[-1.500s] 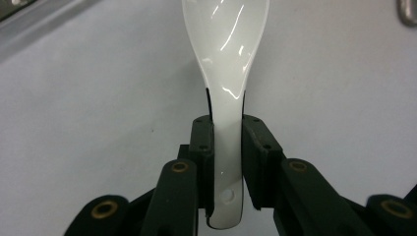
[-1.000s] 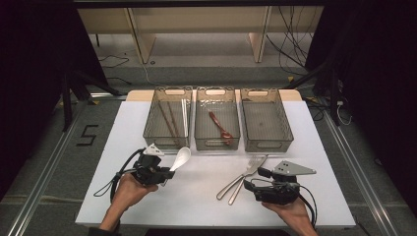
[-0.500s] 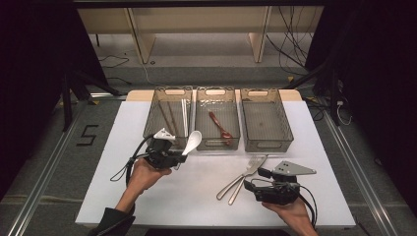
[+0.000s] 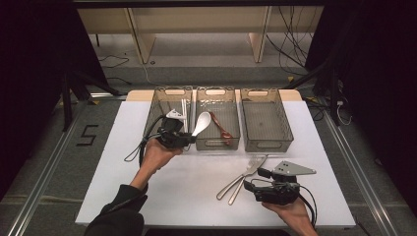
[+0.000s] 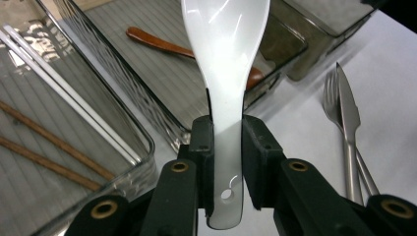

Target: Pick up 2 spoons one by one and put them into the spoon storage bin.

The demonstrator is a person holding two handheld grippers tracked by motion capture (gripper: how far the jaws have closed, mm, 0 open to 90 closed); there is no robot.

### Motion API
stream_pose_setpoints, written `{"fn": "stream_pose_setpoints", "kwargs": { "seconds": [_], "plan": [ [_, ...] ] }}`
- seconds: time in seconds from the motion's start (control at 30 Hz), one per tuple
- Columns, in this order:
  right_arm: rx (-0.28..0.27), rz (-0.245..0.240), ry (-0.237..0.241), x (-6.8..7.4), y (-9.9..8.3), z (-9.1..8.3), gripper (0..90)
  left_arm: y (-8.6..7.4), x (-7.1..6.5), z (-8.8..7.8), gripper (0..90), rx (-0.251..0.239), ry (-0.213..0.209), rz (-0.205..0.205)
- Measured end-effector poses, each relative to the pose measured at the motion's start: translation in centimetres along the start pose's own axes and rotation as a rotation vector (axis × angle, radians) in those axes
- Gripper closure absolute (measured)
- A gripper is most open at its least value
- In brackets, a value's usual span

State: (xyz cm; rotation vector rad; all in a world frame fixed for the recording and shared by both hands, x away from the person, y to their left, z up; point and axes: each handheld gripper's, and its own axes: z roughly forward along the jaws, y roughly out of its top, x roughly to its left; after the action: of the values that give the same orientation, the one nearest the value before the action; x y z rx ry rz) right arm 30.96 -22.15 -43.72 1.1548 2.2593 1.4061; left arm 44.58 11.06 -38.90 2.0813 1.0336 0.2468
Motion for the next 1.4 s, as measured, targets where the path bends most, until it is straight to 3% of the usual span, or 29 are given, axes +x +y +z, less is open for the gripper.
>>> {"fn": "stream_pose_setpoints", "kwargs": {
  "seconds": [0.4, 0.7, 1.13, 1.4],
  "plan": [
    [0.005, 0.003, 0.004, -0.1, -0.1, 0.1, 29.4, 2.9, 1.2, 2.2, 75.8, -0.007, 0.016, -0.030],
    [0.005, 0.004, 0.008, -0.2, -0.1, 0.1, 29.4, 4.4, 1.3, 3.6, 75.8, -0.004, 0.024, -0.044],
    [0.006, 0.006, 0.011, -0.2, -0.2, 0.1, 29.4, 4.5, 1.6, 5.8, 75.7, 0.007, 0.037, -0.087],
    [0.008, 0.008, 0.014, -0.2, -0.1, 0.1, 29.4, 4.2, 1.7, 6.4, 75.5, 0.026, 0.046, -0.091]
  ]
}}
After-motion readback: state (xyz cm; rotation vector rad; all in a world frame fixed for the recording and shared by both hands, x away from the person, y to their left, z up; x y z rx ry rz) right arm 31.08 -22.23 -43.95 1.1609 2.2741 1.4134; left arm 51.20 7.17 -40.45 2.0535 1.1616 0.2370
